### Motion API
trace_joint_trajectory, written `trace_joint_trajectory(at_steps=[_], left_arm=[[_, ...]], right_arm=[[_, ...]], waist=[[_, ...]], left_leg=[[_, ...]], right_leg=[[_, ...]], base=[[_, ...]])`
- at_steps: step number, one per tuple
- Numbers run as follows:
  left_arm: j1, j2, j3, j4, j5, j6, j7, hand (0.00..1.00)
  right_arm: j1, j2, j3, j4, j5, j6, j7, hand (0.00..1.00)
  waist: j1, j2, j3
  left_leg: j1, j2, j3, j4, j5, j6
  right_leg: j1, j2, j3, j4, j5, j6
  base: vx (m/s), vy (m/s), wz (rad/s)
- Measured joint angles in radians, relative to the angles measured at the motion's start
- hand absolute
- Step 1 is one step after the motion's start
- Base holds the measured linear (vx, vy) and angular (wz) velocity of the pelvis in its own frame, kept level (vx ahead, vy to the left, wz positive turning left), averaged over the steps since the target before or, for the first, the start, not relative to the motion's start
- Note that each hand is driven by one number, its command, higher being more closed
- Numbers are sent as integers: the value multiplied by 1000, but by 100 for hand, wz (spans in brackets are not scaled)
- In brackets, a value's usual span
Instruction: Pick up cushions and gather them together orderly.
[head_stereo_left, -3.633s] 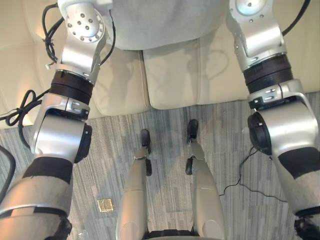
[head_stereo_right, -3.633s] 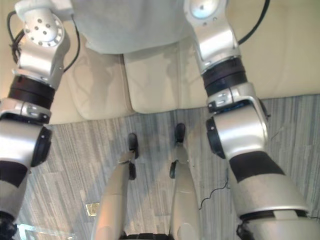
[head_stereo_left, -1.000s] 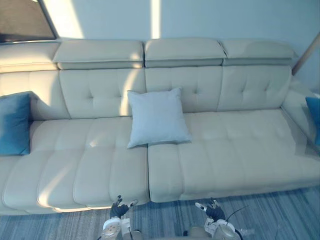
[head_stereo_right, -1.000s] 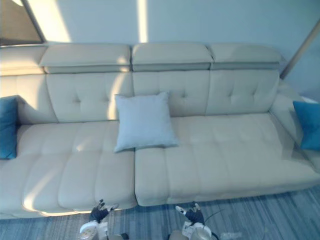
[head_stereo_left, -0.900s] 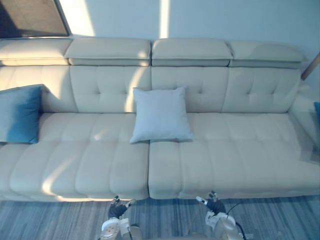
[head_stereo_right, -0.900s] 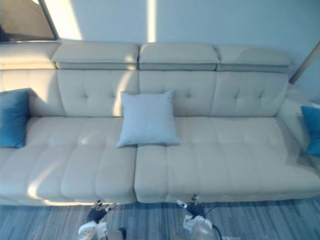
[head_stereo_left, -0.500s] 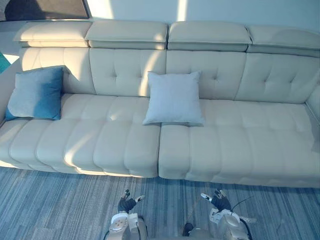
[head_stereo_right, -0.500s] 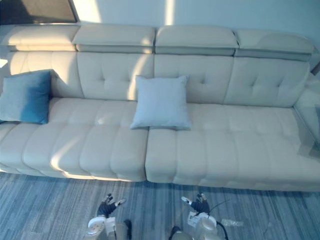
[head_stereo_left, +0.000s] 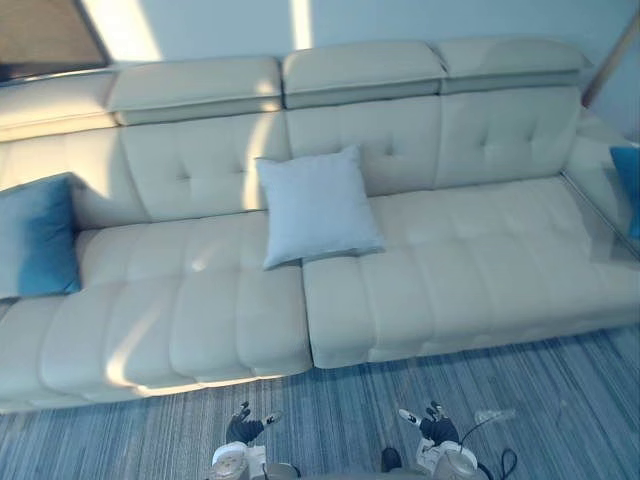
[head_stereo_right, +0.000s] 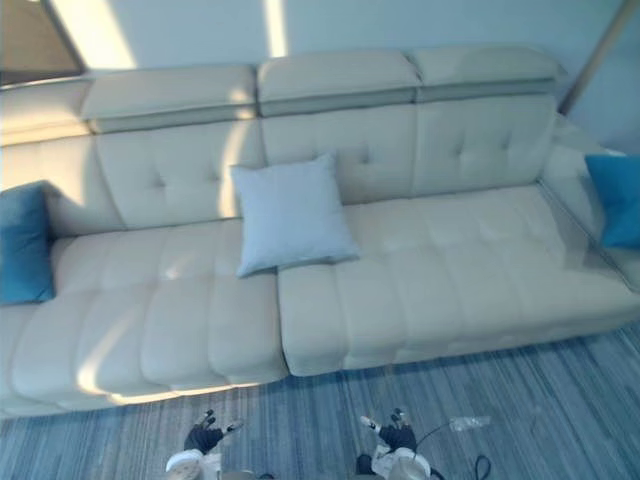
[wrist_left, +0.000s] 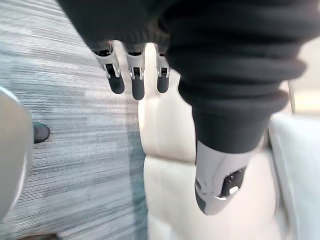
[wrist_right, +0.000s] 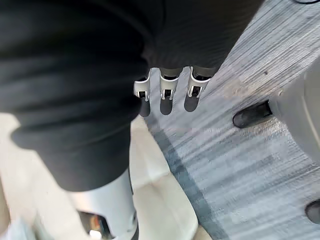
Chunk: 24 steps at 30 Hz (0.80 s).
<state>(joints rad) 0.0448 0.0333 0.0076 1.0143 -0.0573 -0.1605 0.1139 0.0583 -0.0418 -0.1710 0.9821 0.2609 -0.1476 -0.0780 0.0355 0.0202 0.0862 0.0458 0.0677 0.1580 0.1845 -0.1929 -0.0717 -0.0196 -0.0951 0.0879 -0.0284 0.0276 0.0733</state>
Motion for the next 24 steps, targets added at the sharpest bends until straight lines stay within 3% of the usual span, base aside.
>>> trace_joint_trajectory(at_steps=[3,5,6,7,8,10,11,13,15,16,17,18,19,20,22,23,24], left_arm=[[-29,0,-21,0,19,0,-8,0],[-46,1,-27,-5,19,-1,-7,0],[-56,1,-26,-11,19,-1,-6,0],[-73,11,-26,-26,23,0,-6,0],[-74,10,-23,-44,27,0,-5,0],[-65,9,6,-56,28,0,-5,0],[-55,10,16,-56,28,-1,-3,0],[-53,9,14,-54,31,-1,-5,0],[-63,18,14,-46,35,-1,-12,0],[-58,14,12,-38,35,-2,-13,0],[-41,10,12,-38,35,-1,-17,0],[-28,3,13,-33,35,3,-19,0],[-26,15,15,-48,35,0,-19,0],[-25,27,14,-46,35,0,-20,0],[-19,31,14,-72,32,1,-14,0],[-18,31,13,-74,31,1,-14,0],[-15,24,13,-95,28,1,-10,0]], right_arm=[[-33,-9,-10,16,16,-1,-2,0],[-61,-21,19,20,16,0,-3,0],[-86,-22,23,17,15,0,-3,0],[-99,-22,17,18,13,2,-5,0],[-104,-26,18,20,13,2,-6,0],[-106,-27,29,21,12,0,-6,0],[-117,-31,44,21,12,0,-5,0],[-121,-41,58,22,9,0,-3,0],[-114,-25,62,25,-12,1,-3,0],[-101,-26,75,26,-24,1,-3,0],[-103,-33,95,29,-23,0,-6,0],[-109,-35,102,38,-23,1,-7,0],[-120,-41,104,56,-23,-2,-9,0],[-144,-43,104,71,-23,0,-10,0],[-169,-34,97,97,-24,-1,-11,0],[-169,-35,97,97,-23,-1,-11,0],[-170,-43,97,98,-24,1,-17,0]], waist=[[0,4,5],[2,19,14],[4,27,21],[-2,16,27],[-1,22,35],[5,25,42],[15,26,42],[10,36,46],[4,16,57],[8,9,61],[14,-3,69],[18,7,74],[36,13,74],[48,7,79],[72,-13,106],[73,-12,106],[85,-2,116]], left_leg=[[2,23,86,-6,-3,5],[-6,49,157,-6,-4,7],[-11,70,202,-8,-3,9],[13,55,275,-28,-5,5],[29,56,316,-21,-7,1],[51,54,363,5,-9,0],[70,45,381,4,-11,2],[87,64,383,34,-50,6],[34,132,367,251,-77,31],[-43,224,321,456,-45,82],[-113,266,277,659,-44,125],[-143,271,209,727,-70,117],[-216,225,95,773,-115,89],[-247,184,50,770,-129,67],[-317,20,-105,589,-144,34],[-321,11,-112,574,-144,34],[-362,-79,-203,327,-102,28]], right_leg=[[-63,44,67,-24,83,-29],[-103,90,-55,-62,186,-90],[-127,94,-196,-54,165,-147],[-155,66,-551,65,-2,-212],[-155,51,-672,110,-38,-231],[-147,43,-797,153,-43,-231],[-145,53,-785,155,-62,-230],[-143,93,-712,144,-108,-188],[-114,115,-709,140,-161,-180],[-71,142,-748,129,-213,-164],[-66,142,-724,183,-196,-191],[-51,168,-700,189,-197,-217],[-36,198,-655,176,-206,-219],[-30,201,-634,170,-207,-220],[15,204,-558,137,-198,-208],[17,205,-555,134,-198,-207],[28,214,-487,110,-196,-204]], base=[[41,-20,-131],[20,-51,-158],[14,-127,-148],[7,-191,-151],[1,-165,-129],[-6,-130,-127],[23,-118,-153],[52,-53,-105],[86,-117,-44],[150,-228,-36],[126,-203,-56],[65,-33,-102],[23,-10,-100],[52,-27,-126],[74,-40,-109],[78,-15,-105],[71,-2,-78]])
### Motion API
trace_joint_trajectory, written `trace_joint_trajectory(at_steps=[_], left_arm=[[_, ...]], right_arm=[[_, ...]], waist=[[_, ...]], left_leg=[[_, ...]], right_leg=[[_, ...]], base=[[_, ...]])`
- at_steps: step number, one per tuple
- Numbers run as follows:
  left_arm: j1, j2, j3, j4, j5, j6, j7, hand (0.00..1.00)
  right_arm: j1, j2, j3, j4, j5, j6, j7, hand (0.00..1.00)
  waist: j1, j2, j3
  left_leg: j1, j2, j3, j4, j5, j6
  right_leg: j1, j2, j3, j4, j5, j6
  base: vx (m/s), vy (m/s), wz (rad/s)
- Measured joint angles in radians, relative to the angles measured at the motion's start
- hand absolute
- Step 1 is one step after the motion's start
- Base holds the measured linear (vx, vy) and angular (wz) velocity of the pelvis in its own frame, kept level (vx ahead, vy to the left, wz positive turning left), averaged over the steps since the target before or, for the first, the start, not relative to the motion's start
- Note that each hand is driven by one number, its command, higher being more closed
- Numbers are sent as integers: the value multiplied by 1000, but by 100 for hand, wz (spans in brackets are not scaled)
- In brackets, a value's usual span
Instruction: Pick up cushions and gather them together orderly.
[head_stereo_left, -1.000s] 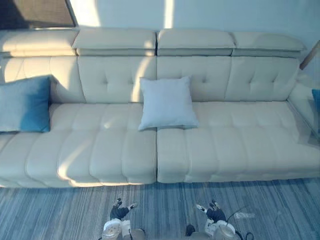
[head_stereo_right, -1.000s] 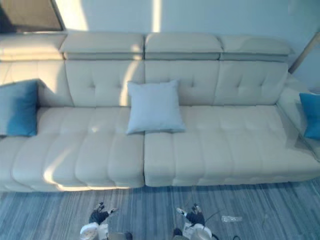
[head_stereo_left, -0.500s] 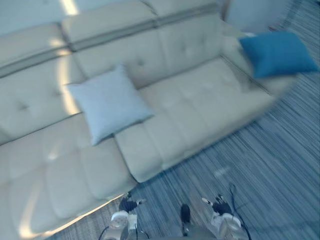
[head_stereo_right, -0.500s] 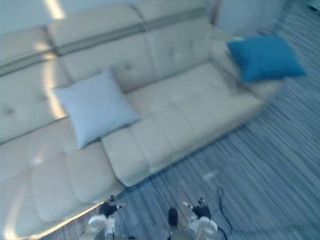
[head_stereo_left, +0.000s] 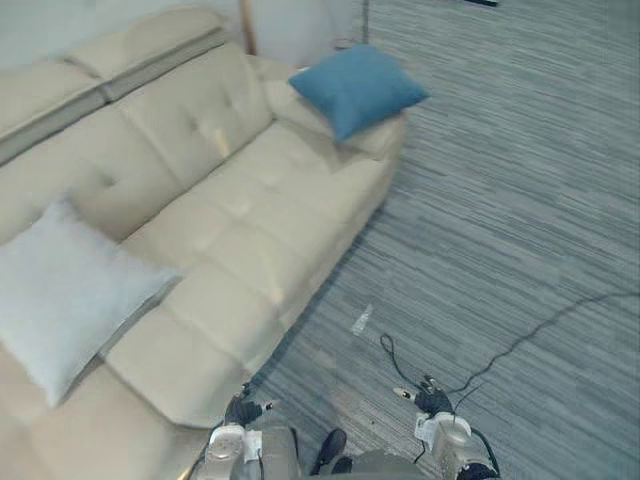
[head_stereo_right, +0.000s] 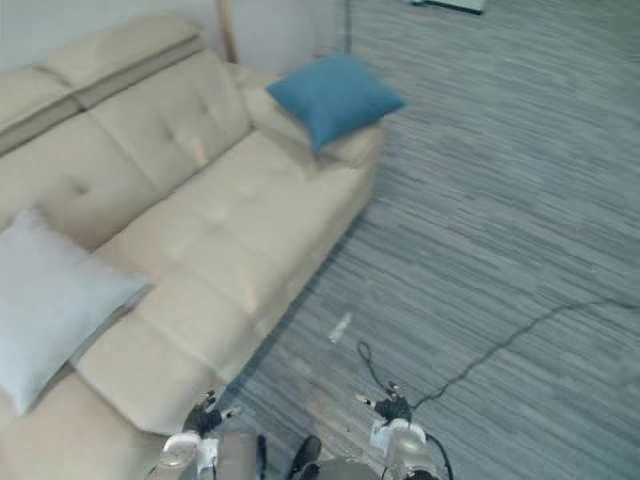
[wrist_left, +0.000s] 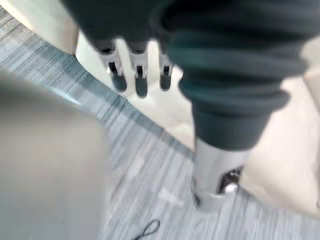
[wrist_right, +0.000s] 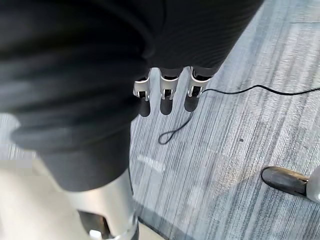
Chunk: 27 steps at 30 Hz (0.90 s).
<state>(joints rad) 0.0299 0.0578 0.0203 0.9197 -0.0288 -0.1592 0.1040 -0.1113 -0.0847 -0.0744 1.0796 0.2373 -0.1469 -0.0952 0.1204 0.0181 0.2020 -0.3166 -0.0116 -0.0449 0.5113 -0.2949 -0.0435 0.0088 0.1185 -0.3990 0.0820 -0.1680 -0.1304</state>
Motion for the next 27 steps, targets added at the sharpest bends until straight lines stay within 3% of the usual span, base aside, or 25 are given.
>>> trace_joint_trajectory(at_steps=[1,3,4,6,8,9,10,11,12,13,14,16,18,19,20,21,22,24,25,27], left_arm=[[1,-4,0,-6,-5,0,0,0],[1,-15,2,-14,-23,-3,0,0],[4,-18,4,-16,-36,-3,-1,0],[3,-15,13,-17,-46,-2,-6,0],[4,-12,24,-17,-52,-1,-9,0],[4,-9,23,-16,-53,-1,-9,0],[5,-1,20,-8,-53,0,-9,0],[4,1,15,-5,-54,2,-9,0],[4,9,-14,-2,-54,13,-6,0],[5,11,-23,-1,-54,15,-7,0],[2,18,-57,3,-55,17,-5,0],[-3,22,-57,2,-55,16,0,0],[-5,30,-47,0,-55,16,2,0],[-5,31,-46,-2,-55,16,2,0],[-4,32,-46,-7,-56,13,2,0],[-3,44,-45,0,-57,14,2,0],[-1,35,-39,13,-57,16,2,0],[2,3,-39,26,-53,15,2,0],[-3,-16,-38,28,-52,13,1,0],[-15,-38,-33,46,-52,14,-1,0]], right_arm=[[-3,-2,0,-1,0,0,-3,0],[-4,-3,0,-1,-1,0,-4,0],[-4,-1,1,-1,-1,1,-4,0],[-7,5,0,-8,-2,1,-4,0],[-1,8,3,-11,-3,0,-4,0],[0,10,8,-8,-3,0,-3,0],[13,17,-1,-5,-4,1,-3,0],[19,17,-1,-5,-5,1,-3,0],[37,18,1,-3,-11,2,3,0],[41,18,1,-4,-14,2,4,0],[46,14,0,-13,-34,1,7,0],[52,17,0,-13,-41,1,9,0],[42,24,0,-16,-41,1,11,0],[43,23,0,-24,-41,1,10,0],[46,24,0,-27,-41,1,10,0],[64,27,0,-26,-41,3,12,0],[63,21,-1,-24,-41,5,12,0],[61,2,-5,-31,-41,9,12,0],[64,-1,-28,-31,-41,10,12,0],[82,1,-42,-32,-40,10,8,0]], waist=[[5,3,1],[43,12,6],[53,15,3],[51,8,5],[52,-9,-1],[52,-14,1],[48,-20,3],[46,-22,3],[38,-20,5],[35,-20,5],[16,-13,6],[-2,8,18],[-12,5,16],[-15,2,14],[-17,-10,9],[-21,-43,-2],[-26,-28,1],[-41,18,-16],[-52,33,-19],[-70,41,-9]], left_leg=[[-7,-16,-21,-69,27,-2],[-15,-38,-31,-230,170,-5],[-13,-36,-34,-224,222,23],[-15,-36,-24,-154,225,46],[-16,-35,2,-86,169,66],[-4,-32,19,-74,153,76],[66,-13,18,-99,124,72],[106,-5,13,-114,112,57],[180,12,8,-140,80,64],[203,16,8,-149,75,64],[295,44,7,-183,69,70],[396,93,25,-234,69,69],[461,128,48,-273,67,67],[481,139,62,-288,59,53],[498,136,68,-295,39,20],[534,127,52,-296,10,-25],[548,142,35,-293,6,-32],[520,183,-12,-216,33,-46],[444,196,-46,-68,72,-62],[309,214,-65,213,175,-59]], right_leg=[[10,4,21,-11,1,2],[45,26,106,-66,12,19],[67,38,148,-82,16,17],[93,42,208,-78,12,10],[102,31,280,-41,-4,32],[96,24,303,6,-20,57],[57,15,290,189,-75,152],[25,9,278,295,-91,203],[-78,-29,223,581,-95,250],[-104,-48,200,647,-106,230],[-168,-138,96,797,-145,143],[-207,-193,41,727,-159,122],[-268,-219,45,557,-131,139],[-302,-224,64,448,-81,150],[-328,-223,106,295,24,154],[-349,-218,181,209,221,103],[-357,-204,197,255,242,91],[-361,-174,166,316,159,78],[-331,-166,133,306,128,61],[-214,-161,81,235,103,55]], base=[[184,-10,-128],[268,-14,-124],[273,-3,-101],[409,15,-92],[434,38,-79],[450,47,-64],[577,17,-53],[594,-22,-51],[411,-38,-27],[487,-39,-25],[380,-24,-9],[599,-77,-16],[427,-96,-21],[417,-126,-19],[632,-214,-23],[669,-283,-17],[555,-268,-9],[522,-250,13],[499,-232,45],[474,-213,86]])
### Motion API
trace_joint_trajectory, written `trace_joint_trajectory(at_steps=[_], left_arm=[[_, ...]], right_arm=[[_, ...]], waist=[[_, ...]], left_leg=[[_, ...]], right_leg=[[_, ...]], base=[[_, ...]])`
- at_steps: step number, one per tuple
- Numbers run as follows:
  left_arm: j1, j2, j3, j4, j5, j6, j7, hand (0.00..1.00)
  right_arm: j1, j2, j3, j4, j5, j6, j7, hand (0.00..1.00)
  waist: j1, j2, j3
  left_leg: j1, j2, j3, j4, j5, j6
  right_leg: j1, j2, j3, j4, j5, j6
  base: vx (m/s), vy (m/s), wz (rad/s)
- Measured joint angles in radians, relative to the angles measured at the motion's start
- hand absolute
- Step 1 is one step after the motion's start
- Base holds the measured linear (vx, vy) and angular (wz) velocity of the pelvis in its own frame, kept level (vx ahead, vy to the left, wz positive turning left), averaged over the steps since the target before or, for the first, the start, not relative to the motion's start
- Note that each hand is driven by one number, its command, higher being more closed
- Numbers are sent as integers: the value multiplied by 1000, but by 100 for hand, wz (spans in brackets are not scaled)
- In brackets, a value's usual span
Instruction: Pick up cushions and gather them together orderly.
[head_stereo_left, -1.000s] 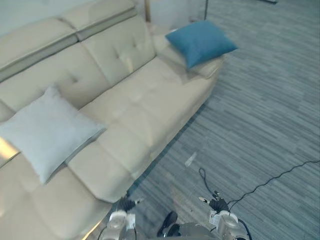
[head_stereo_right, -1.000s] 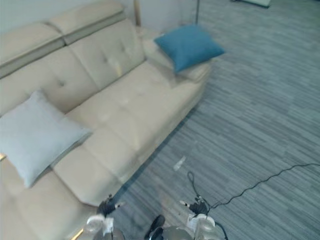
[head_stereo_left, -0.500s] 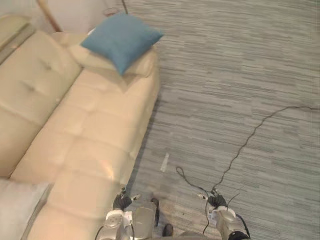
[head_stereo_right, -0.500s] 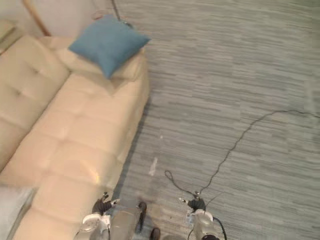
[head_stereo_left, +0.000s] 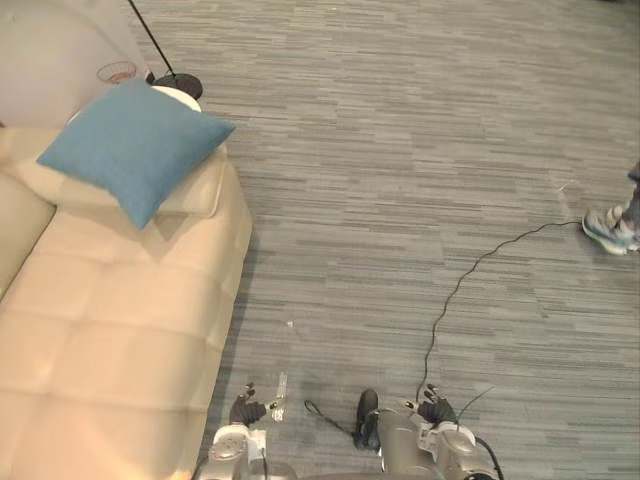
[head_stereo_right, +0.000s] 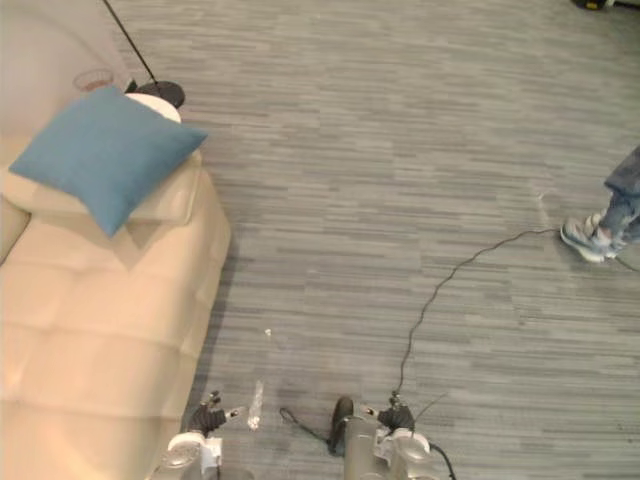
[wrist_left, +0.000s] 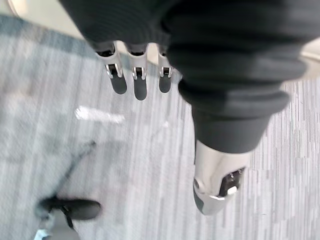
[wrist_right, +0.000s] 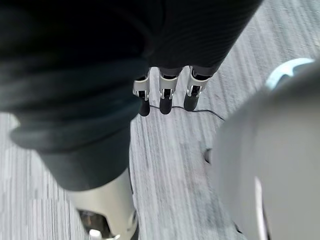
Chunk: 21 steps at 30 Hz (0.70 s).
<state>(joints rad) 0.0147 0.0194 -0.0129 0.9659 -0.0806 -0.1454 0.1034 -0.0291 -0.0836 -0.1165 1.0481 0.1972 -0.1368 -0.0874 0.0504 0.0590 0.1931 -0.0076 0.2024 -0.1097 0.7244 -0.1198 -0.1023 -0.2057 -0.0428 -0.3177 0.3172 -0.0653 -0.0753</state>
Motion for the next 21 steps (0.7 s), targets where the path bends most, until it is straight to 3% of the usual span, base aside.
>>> trace_joint_trajectory(at_steps=[1,3,4,6,7,8,9,10,11,12,13,15,16,17,18,19,21], left_arm=[[-1,-3,7,-13,0,-4,-2,0],[-5,7,5,-37,0,-16,-2,0],[-6,7,5,-43,0,-17,-2,0],[-11,5,-2,-53,0,-18,-2,0],[-14,3,-8,-52,0,-18,-2,0],[-11,2,-8,-50,2,-17,-3,0],[-10,3,-7,-50,2,-17,-4,0],[-10,7,-5,-50,3,-18,-5,0],[-13,27,-6,-46,10,-16,-7,0],[-15,29,-4,-46,11,-17,-8,0],[-24,31,0,-42,11,-15,-12,0],[-19,30,24,-40,10,-16,-17,0],[-14,27,25,-35,7,-16,-16,0],[-15,28,22,-24,4,-14,-16,0],[-13,33,16,-16,0,-11,-16,0],[-10,40,13,-13,0,-10,-16,0],[13,65,-15,-10,-1,-3,-14,0]], right_arm=[[20,2,0,-3,1,0,-4,0],[22,4,-1,1,1,-1,-6,0],[17,3,-1,0,2,-2,-8,0],[1,1,-14,-5,4,-3,-12,0],[-1,2,-29,-8,6,-3,-12,0],[-2,2,-31,-8,9,-3,-12,0],[2,2,-31,-7,9,-3,-12,0],[9,19,-30,-3,9,-1,-12,0],[4,42,-29,-1,9,-1,-11,0],[9,44,-29,0,9,-1,-11,0],[-1,43,-29,-1,8,-1,-9,0],[-1,44,-29,-9,6,-2,-9,0],[1,46,-29,-9,0,-2,-4,0],[3,48,-29,-8,0,-2,3,0],[6,48,-30,-5,0,-2,5,0],[9,48,-30,-4,0,-1,6,0],[24,48,-26,-6,-1,-2,10,0]], waist=[[14,-8,15],[36,-25,24],[38,-30,27],[47,-28,24],[53,-22,24],[61,-13,23],[63,-11,23],[81,-13,20],[88,-55,11],[87,-65,9],[88,-77,9],[89,-75,6],[85,-74,0],[79,-78,0],[72,-80,0],[68,-79,0],[54,-69,-3]], left_leg=[[-79,22,44,184,-59,10],[-195,6,126,245,-133,43],[-226,-4,149,219,-144,56],[-297,-67,206,4,-151,76],[-306,-109,227,-187,-116,77],[-305,-140,247,-411,-32,75],[-303,-146,251,-467,0,78],[-274,-152,279,-532,138,99],[-261,-187,296,-539,133,137],[-265,-195,296,-525,128,146],[-279,-206,306,-465,90,175],[-270,-207,311,-390,21,184],[-226,-206,305,-389,-27,180],[-176,-220,280,-409,-58,178],[-130,-228,260,-424,-79,177],[-104,-230,254,-431,-87,176],[56,-229,229,-509,-107,169]], right_leg=[[106,14,-20,-66,-21,-21],[224,17,-54,-148,-31,-24],[245,17,-56,-167,-32,-22],[284,6,-60,-208,-40,-1],[305,0,-64,-222,-53,19],[336,1,-70,-234,-76,41],[348,3,-71,-239,-86,45],[383,3,-54,-248,-115,62],[395,-22,-42,-262,-121,86],[397,-31,-38,-266,-115,96],[415,-48,-9,-274,-92,132],[419,-57,35,-195,-86,154],[368,-79,57,-9,-96,188],[294,-114,60,205,-72,262],[245,-137,60,361,-81,268],[229,-145,56,423,-93,258],[157,-171,-12,530,-181,180]], base=[[529,-211,76],[432,-150,34],[353,-73,15],[309,10,8],[357,88,16],[378,112,16],[434,150,4],[603,135,7],[624,116,4],[542,71,18],[517,123,14],[525,155,14],[427,135,20],[518,123,33],[438,74,33],[444,43,22],[422,17,29]])
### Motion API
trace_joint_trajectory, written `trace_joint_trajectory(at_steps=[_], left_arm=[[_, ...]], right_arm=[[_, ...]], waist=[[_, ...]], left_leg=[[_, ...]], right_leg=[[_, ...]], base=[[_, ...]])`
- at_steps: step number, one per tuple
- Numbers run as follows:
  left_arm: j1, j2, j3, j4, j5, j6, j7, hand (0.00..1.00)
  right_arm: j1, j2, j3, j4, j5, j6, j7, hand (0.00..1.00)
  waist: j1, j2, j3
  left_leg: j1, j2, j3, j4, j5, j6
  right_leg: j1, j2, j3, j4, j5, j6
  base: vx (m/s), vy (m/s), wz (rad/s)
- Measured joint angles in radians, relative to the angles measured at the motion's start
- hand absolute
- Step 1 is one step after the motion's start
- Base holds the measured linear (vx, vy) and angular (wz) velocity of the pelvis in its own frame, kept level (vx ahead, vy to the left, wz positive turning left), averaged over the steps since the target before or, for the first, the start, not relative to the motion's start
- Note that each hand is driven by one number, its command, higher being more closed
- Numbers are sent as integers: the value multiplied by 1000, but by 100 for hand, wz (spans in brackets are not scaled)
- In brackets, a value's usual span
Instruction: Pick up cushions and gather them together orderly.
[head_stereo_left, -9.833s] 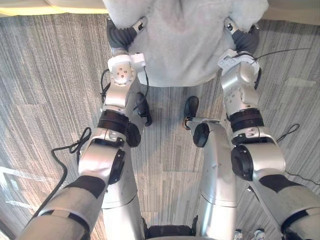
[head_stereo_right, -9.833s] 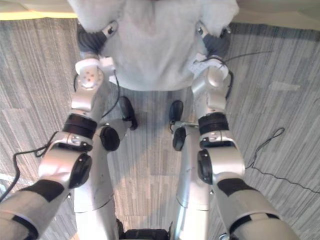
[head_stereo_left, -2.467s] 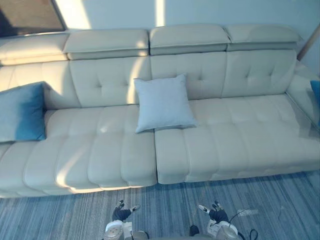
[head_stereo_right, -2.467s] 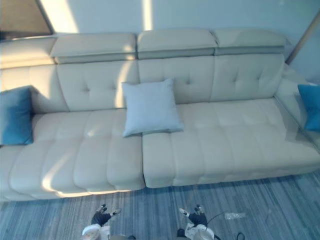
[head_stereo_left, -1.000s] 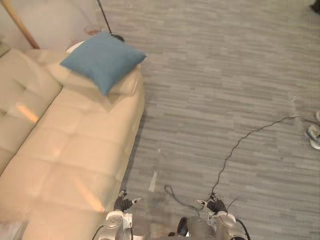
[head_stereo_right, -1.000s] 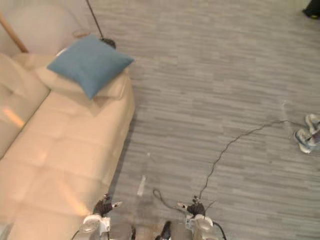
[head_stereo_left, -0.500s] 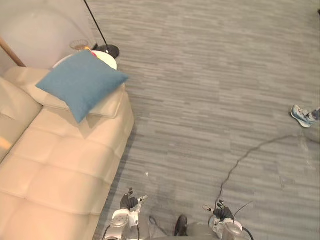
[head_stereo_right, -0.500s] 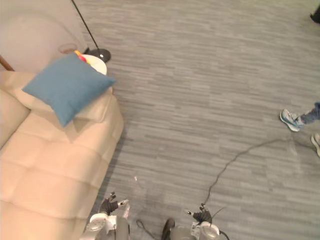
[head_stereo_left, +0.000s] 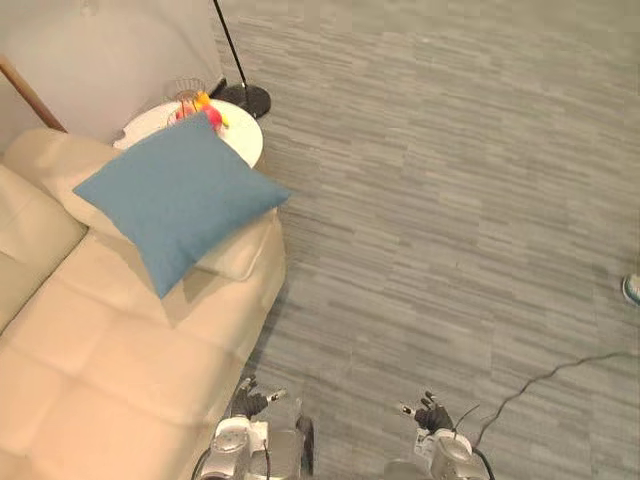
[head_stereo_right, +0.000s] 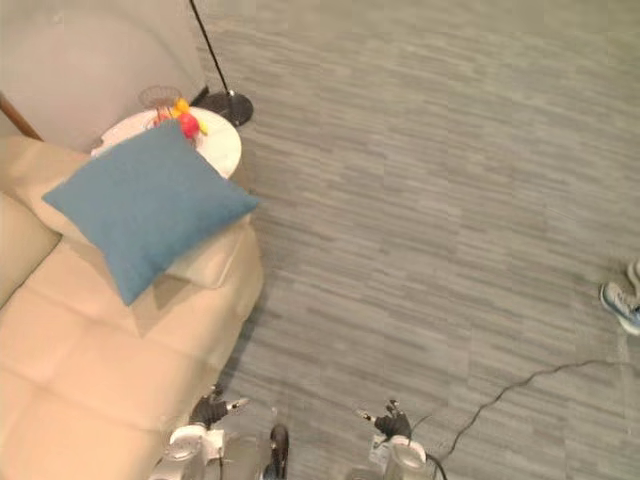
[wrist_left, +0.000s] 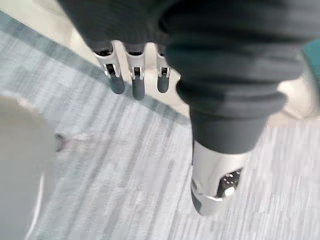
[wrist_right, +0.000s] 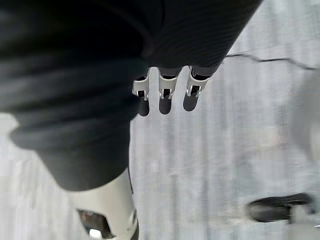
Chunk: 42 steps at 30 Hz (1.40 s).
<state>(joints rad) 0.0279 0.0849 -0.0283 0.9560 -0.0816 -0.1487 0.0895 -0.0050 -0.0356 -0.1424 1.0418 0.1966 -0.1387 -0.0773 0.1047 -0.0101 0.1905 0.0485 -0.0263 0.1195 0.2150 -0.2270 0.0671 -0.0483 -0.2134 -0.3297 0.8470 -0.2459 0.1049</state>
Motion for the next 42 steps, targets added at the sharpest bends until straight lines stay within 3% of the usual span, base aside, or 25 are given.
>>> trace_joint_trajectory(at_steps=[3,5,7,8,9,10,11,12,13,14,16,18,21,22,23,26,27,32,33,35,36,37,39,40,42], left_arm=[[-17,3,-1,-1,-2,0,7,0],[-27,-2,-1,-2,-2,0,8,0],[-14,-4,-1,1,-2,0,9,0],[-14,-4,-1,3,-2,0,9,0],[-10,-1,-1,11,-1,0,10,0],[-10,-18,3,18,-1,-1,11,0],[-6,-23,11,16,0,-4,10,0],[-6,-43,29,14,1,-5,12,0],[-16,-67,61,4,0,-5,14,0],[-16,-71,70,-13,-2,-6,14,0],[-18,-64,49,-13,-1,-5,15,0],[-26,-60,19,-19,-1,-7,13,0],[-45,-71,-42,-20,1,-8,12,0],[-55,-75,-75,-17,2,-8,12,0],[-56,-71,-79,-10,2,-8,13,0],[-46,-43,-78,-5,1,-7,14,0],[-41,-40,-78,2,1,-6,13,0],[-23,-28,-79,10,-1,-4,13,0],[-22,-20,-79,10,0,-4,13,0],[-16,-11,-78,11,0,-4,14,0],[-13,-1,-75,12,0,-4,14,0],[-13,0,-73,13,0,-4,14,0],[-13,0,-69,16,1,-4,14,0],[-11,3,-69,18,1,-5,15,0],[-15,0,-68,39,2,-5,15,0]], right_arm=[[0,-6,0,0,0,0,0,0],[-8,-6,2,-3,0,0,0,0],[-17,-8,2,-4,0,-2,0,0],[-13,-7,2,-4,0,-2,-1,0],[4,-7,1,-5,1,-4,-1,0],[18,-20,-7,0,2,-4,-2,0],[19,-23,-12,-2,2,-4,-3,0],[20,-28,-12,-14,3,-8,-4,0],[27,-24,-11,-39,8,-8,-5,0],[24,-23,-12,-43,16,-8,-6,0],[19,-15,-12,-41,38,-9,-10,0],[15,-11,-19,-44,46,-10,-12,0],[25,-16,-46,-44,47,-10,-13,0],[41,-20,-52,-44,48,-9,-15,0],[53,-19,-53,-41,50,-8,-17,0],[47,7,-49,-41,50,-7,-17,0],[40,5,-49,-40,50,-7,-16,0],[2,2,-41,-40,42,-8,-1,0],[5,7,-39,-35,41,-7,2,0],[13,7,-39,-33,41,-6,2,0],[23,6,-40,-36,43,-7,2,0],[24,3,-39,-35,43,-7,1,0],[26,-1,-39,-33,43,-7,1,0],[30,2,-38,-34,46,-7,0,0],[48,5,-41,-23,52,-7,0,0]], waist=[[-10,9,1],[-23,21,8],[-51,15,8],[-54,9,8],[-58,-19,-3],[-61,8,-6],[-59,15,-14],[-61,26,-19],[-62,42,-5],[-45,51,9],[-39,35,17],[-42,6,24],[-52,20,8],[-56,42,-4],[-58,43,-8],[-47,-12,-13],[-48,-14,-14],[-56,-5,-17],[-65,1,-21],[-66,9,-22],[-74,11,-22],[-78,11,-22],[-98,9,-23],[-104,-8,-25],[-102,-26,-27]], left_leg=[[66,37,-48,-43,-6,-10],[80,71,-76,-48,-14,-24],[125,101,-124,-51,-41,-67],[131,100,-133,-48,-49,-78],[143,94,-176,-10,-99,-100],[138,127,-219,61,-138,-127],[104,142,-226,118,-137,-129],[5,160,-235,295,-119,-133],[-117,194,-215,533,-57,-135],[-183,249,-154,677,-56,-129],[-208,266,-60,678,-86,-118],[-214,240,48,547,-97,-119],[-257,245,238,315,-27,-84],[-270,243,353,206,109,-65],[-255,232,367,182,90,-51],[-213,151,339,93,93,-51],[-200,141,339,83,91,-48],[-61,85,309,-5,65,-30],[-37,84,263,-8,50,-27],[-25,84,237,-22,50,-28],[-15,87,188,-32,53,-32],[-12,88,168,-37,55,-35],[-12,87,108,-38,58,-49],[-12,74,55,-33,51,-73],[-14,58,-25,-15,34,-103]], right_leg=[[-106,16,-94,-159,-38,-51],[-173,61,-68,-316,-7,-55],[-221,133,119,-563,129,-37],[-220,137,148,-593,152,-33],[-211,131,214,-613,210,-34],[-210,144,183,-529,220,-65],[-209,145,164,-516,195,-78],[-198,144,114,-505,157,-87],[-161,162,78,-506,127,-115],[-109,181,45,-517,107,-137],[-18,176,10,-560,98,-150],[43,147,-19,-614,98,-149],[88,136,-103,-681,94,-128],[107,142,-150,-692,79,-102],[123,143,-161,-692,68,-85],[135,93,-155,-672,51,-56],[135,81,-152,-647,45,-47],[-3,-47,-57,-161,72,-30],[-42,-39,-17,-108,16,-31],[-73,-15,12,-139,-11,-30],[-114,45,106,-237,-18,-32],[-126,70,152,-283,-16,-33],[-142,128,273,-425,22,-29],[-142,150,356,-558,136,-39],[-127,135,341,-565,192,-53]], base=[[378,-70,53],[445,-162,57],[467,-263,64],[442,-323,96],[462,-383,114],[448,-377,119],[430,-380,105],[467,-421,102],[459,-417,102],[379,-309,63],[349,-221,34],[284,-169,49],[237,-62,71],[261,46,100],[271,62,103],[261,99,46],[212,115,23],[174,104,29],[175,17,75],[177,-11,74],[174,-47,76],[216,-96,116],[176,-118,104],[164,-130,89],[238,-291,111]])
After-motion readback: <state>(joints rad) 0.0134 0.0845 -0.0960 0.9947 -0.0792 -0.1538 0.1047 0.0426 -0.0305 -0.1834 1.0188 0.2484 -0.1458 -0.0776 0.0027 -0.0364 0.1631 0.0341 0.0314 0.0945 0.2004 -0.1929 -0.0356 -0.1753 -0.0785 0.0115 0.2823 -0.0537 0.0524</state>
